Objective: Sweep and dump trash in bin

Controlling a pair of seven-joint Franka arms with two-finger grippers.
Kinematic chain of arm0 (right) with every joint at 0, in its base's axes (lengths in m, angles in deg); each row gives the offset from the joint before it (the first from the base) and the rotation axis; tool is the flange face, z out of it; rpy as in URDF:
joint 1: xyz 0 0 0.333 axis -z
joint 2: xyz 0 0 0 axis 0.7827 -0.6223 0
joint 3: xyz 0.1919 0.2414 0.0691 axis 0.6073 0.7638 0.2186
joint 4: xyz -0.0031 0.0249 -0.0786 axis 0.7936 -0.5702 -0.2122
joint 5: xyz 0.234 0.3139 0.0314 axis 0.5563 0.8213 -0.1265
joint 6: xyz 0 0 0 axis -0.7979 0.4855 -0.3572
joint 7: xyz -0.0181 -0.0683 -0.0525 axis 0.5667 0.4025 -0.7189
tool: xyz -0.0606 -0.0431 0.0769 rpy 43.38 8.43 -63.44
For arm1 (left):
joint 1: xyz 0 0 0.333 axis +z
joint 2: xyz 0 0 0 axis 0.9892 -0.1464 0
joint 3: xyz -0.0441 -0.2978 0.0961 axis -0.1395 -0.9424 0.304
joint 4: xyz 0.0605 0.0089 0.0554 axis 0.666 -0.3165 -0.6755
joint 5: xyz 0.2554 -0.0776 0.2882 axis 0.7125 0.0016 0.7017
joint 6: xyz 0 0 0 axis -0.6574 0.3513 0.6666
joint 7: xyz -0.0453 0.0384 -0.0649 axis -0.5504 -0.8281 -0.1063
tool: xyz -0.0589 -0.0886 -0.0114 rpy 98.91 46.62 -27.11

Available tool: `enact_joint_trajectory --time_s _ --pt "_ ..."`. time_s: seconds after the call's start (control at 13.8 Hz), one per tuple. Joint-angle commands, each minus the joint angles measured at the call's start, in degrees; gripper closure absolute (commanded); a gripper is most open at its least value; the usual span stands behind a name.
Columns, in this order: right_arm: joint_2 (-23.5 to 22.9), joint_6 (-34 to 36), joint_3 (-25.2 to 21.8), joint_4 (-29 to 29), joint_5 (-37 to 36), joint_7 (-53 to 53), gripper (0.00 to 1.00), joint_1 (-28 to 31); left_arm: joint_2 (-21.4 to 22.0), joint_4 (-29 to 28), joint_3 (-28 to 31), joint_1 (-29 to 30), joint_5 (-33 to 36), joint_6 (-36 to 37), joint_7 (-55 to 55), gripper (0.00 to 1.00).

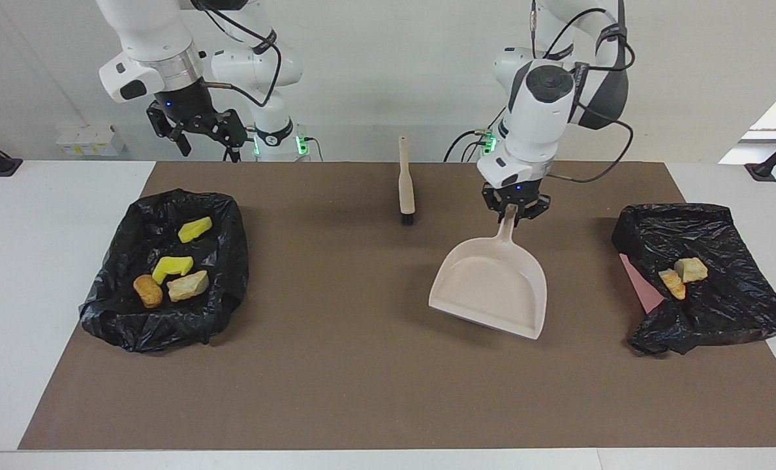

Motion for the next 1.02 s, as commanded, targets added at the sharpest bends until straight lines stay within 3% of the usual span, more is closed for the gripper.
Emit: enact_joint_trajectory --time_s 0.0,0.22,0.36,0.51,0.58,0.65,0.73,0.94 --pt "0.1 0.5 -0.1 0.1 0.6 1.9 0.00 0.6 -5.5 0.7 1.1 -4.1 -1.7 -7.3 -8.1 1.00" --pt "0.1 0.4 -0.1 0.1 0.6 1.9 0.00 0.6 -10.2 2.2 1.1 -7.9 -3.1 -12.3 -17.6 1.00" --pt "0.1 0.4 -0.1 0.1 0.6 1.9 0.00 0.6 -11.2 2.1 1.1 -9.5 -3.1 -12.6 -22.4 1.00" --pt "0.1 0.5 -0.1 0.1 0.6 1.9 0.00 0.6 -13.2 2.2 0.8 -12.6 -1.0 -14.5 -34.8 0.93" --pt "0.1 0.5 -0.1 0.1 0.6 1.9 0.00 0.6 -13.9 2.1 0.8 -13.0 0.6 -15.3 -34.7 0.83" --pt "0.1 0.4 -0.1 0.1 0.6 1.9 0.00 0.6 -14.0 2.1 0.7 -12.8 0.7 -15.6 -34.6 0.52" --pt "0.1 0.5 -0.1 0.1 0.6 1.9 0.00 0.6 -14.0 2.2 0.8 -12.8 0.7 -15.2 -34.8 0.01" --pt "0.1 0.4 -0.1 0.1 0.6 1.9 0.00 0.6 -12.9 3.5 1.0 -10.4 1.4 -13.4 -31.3 0.00"
